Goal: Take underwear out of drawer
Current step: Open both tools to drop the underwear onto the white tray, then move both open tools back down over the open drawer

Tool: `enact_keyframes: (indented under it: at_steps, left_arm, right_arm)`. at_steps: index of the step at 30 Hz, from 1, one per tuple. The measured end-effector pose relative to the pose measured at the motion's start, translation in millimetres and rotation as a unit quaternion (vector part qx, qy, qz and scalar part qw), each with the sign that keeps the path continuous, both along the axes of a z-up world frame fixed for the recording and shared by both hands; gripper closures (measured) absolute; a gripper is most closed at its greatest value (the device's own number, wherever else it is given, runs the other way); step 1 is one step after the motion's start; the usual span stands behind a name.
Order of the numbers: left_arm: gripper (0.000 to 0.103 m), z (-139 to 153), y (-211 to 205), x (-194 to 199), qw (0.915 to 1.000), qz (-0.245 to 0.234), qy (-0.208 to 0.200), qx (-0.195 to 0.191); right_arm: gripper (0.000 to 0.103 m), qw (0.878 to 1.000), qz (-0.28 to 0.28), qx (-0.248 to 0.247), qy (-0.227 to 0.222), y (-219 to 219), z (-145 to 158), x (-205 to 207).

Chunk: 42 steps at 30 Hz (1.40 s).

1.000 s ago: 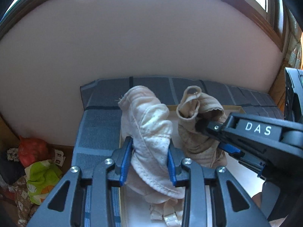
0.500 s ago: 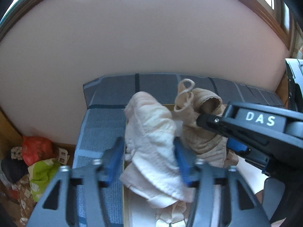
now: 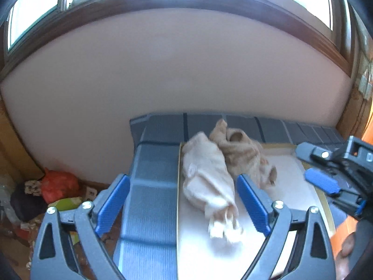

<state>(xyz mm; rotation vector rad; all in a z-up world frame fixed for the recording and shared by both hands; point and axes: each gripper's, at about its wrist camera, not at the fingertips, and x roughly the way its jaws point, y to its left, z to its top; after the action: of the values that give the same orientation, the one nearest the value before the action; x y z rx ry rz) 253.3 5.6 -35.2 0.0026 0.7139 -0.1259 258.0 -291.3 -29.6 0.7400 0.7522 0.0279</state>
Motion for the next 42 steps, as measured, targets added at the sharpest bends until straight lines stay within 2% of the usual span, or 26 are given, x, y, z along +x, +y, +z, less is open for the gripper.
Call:
enact_keyframes:
  at_steps: [6,12,17,27,35,42]
  left_arm:
    - [0.009,-1.7,5.5,-57.4,0.9994,-0.016,0.01,0.029]
    - [0.009,-5.8,3.8,-98.8,0.9988,-0.025,0.023,0.034]
    - [0.009,-11.2,1.8,-125.0,0.9981,-0.027,0.027,0.049]
    - [0.009,-25.7,8.9,-161.3,0.9976,-0.037,0.036,0.047]
    - [0.009,-56.7,24.4,-190.6,0.9958,-0.042,0.069,0.043]
    - [0.009,-81.1,39.7,-208.2,0.9951,-0.03,0.091,0.025]
  right_arm:
    - [0.046,0.999,0.0,-0.04,-0.005,11.6,17.8,-64.7]
    - [0.046,0.998,-0.001,-0.068,-0.003,25.7,18.7,-119.7]
    - [0.046,0.997,-0.004,-0.076,-0.001,26.8,10.8,-141.2]
    - [0.046,0.994,-0.003,-0.105,0.009,20.0,-6.4,-186.5]
    - [0.046,0.985,0.016,-0.168,0.033,4.6,-24.6,-226.0]
    - [0.046,0.984,0.016,-0.167,0.061,-10.4,-49.3,-247.0]
